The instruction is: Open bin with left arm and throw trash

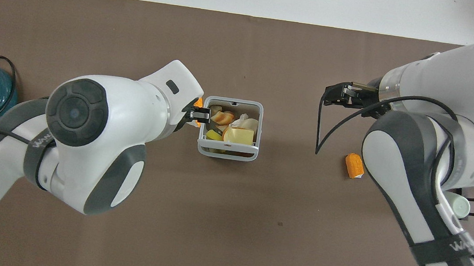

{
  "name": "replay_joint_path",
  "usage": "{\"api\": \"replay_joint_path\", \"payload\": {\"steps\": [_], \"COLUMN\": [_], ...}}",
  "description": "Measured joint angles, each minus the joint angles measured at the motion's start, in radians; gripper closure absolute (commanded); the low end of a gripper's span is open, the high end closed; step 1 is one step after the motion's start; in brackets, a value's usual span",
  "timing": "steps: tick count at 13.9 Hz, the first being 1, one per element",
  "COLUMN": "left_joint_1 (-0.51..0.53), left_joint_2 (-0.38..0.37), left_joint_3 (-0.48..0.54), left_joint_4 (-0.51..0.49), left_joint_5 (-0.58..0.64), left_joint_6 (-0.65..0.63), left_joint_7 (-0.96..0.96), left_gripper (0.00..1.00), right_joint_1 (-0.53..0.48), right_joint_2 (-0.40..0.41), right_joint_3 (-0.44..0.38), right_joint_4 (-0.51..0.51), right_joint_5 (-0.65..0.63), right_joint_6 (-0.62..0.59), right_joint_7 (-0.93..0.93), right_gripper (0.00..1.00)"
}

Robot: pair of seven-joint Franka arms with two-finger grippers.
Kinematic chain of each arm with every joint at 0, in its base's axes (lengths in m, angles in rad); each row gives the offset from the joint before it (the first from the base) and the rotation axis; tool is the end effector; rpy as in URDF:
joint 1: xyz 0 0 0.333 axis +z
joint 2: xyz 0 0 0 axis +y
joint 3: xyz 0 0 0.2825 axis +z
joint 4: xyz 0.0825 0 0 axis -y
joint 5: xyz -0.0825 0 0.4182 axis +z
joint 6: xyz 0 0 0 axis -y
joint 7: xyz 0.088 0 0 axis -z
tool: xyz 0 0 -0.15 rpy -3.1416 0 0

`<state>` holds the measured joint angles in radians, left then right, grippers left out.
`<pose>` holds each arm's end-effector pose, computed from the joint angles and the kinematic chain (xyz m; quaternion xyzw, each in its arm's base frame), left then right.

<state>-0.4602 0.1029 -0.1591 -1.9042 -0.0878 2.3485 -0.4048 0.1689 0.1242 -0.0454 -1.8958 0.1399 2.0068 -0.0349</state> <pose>0.5345 -0.3840 0.3928 0.9813 -0.0787 0.1268 0.1217 0.6094 0.0898 0.3455 -0.9969 -0.0493 0.0091 0.0600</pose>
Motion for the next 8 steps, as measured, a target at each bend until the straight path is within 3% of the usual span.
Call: {"api": "replay_joint_path", "payload": {"steps": [2,5,8], "left_joint_1": [-0.002,-0.002,-0.001], "left_joint_2": [0.0,0.0,-0.004], "left_joint_3": [0.003,0.007,0.012], "left_joint_4": [0.001,0.002,0.004], "left_joint_5": [0.0,0.0,0.0], "left_joint_6": [0.001,-0.001,-0.078], "left_joint_7": [0.0,0.0,0.0], "left_gripper": [0.0,0.0,0.0], "right_joint_1": [-0.021,-0.045,-0.046], "right_joint_2": [-0.035,-0.079,-0.092], "right_joint_3": [0.0,0.0,0.002], "right_joint_4": [-0.128,-0.344,-0.455], "right_joint_5": [-0.031,-0.04,-0.042], "right_joint_6": [0.043,0.211,0.299], "right_joint_7": [-0.097,-0.214,-0.234], "right_gripper": [0.0,0.0,0.0]}}
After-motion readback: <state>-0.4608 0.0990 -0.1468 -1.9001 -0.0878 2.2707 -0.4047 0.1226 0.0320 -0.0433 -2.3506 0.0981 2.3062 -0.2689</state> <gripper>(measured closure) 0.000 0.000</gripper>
